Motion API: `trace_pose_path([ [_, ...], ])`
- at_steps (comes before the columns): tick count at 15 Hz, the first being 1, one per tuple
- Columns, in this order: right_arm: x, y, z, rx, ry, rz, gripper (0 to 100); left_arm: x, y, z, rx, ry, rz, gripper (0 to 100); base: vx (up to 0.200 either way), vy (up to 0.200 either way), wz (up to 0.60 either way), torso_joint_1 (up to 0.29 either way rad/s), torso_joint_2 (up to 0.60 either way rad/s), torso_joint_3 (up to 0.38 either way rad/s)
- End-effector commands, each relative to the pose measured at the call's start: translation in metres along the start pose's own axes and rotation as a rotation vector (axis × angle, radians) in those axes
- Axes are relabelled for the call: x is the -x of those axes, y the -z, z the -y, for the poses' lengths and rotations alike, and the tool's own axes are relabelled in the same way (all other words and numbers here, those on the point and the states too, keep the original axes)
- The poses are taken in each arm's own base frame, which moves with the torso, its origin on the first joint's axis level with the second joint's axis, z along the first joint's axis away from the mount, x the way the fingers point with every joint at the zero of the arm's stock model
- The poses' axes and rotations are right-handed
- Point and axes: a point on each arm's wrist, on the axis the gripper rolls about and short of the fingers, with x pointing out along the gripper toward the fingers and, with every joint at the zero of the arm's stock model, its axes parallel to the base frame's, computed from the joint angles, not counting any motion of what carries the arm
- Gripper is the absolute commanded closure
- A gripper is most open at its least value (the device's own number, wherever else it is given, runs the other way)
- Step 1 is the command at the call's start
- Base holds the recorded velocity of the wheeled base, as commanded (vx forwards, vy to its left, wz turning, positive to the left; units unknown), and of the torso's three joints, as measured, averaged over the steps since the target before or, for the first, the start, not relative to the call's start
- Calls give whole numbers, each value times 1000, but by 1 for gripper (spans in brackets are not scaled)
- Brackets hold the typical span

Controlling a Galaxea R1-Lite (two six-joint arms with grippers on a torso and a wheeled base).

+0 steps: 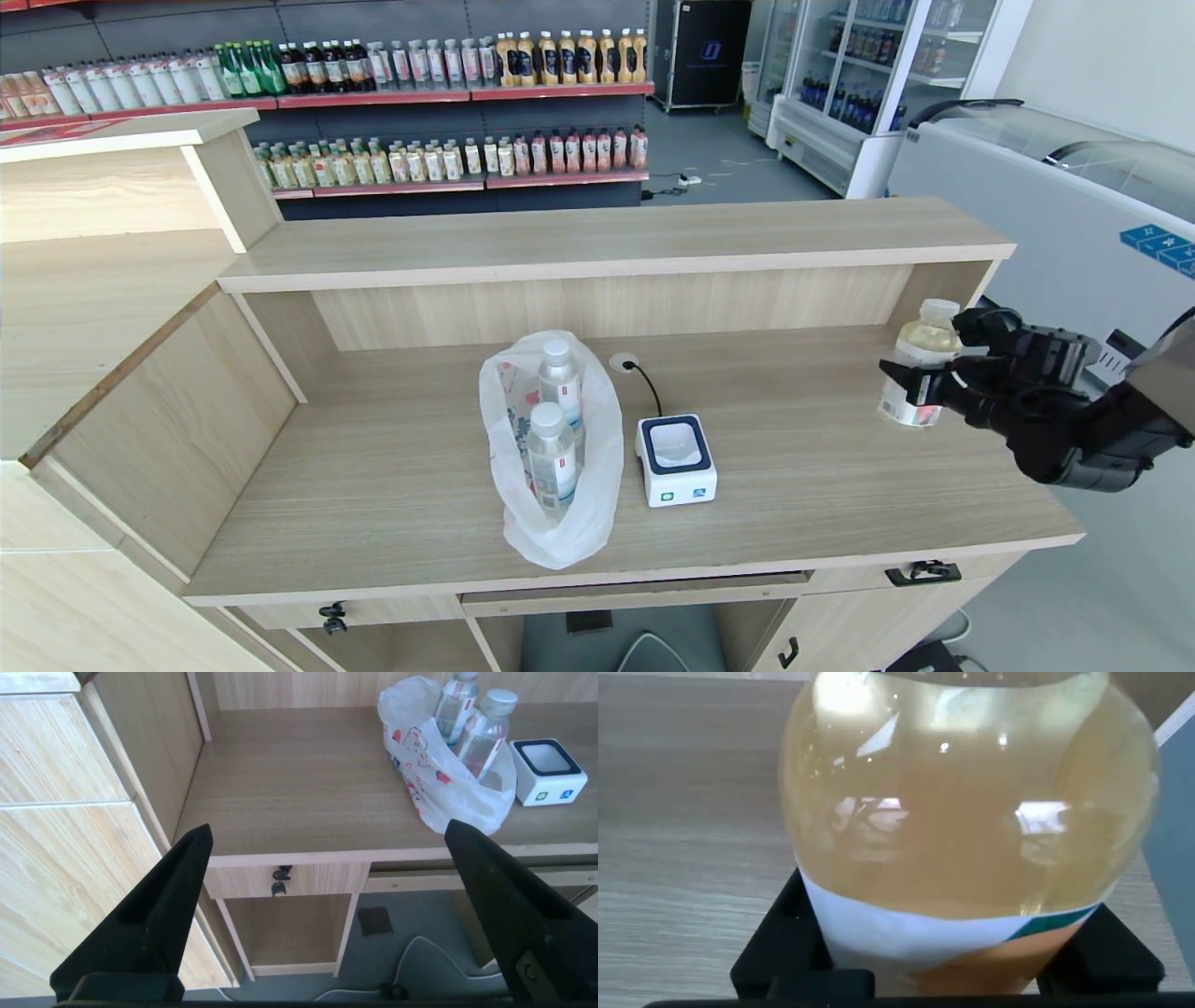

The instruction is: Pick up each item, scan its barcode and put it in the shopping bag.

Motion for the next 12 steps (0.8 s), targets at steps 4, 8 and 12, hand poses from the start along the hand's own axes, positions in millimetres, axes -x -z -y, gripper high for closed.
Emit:
trace_pose_path([
  [4,153,-160,-105,-304,-584,38,100,0,0,0,0,-1,1,0,0,0,0,0,0,0],
  [8,217,-160,-147,-246,-862,30,100,0,0,0,0,-1,1,0,0,0,0,0,0,0],
  [12,255,-168,-182,-198,-1030,61,100,0,0,0,0,-1,1,0,0,0,0,0,0,0],
])
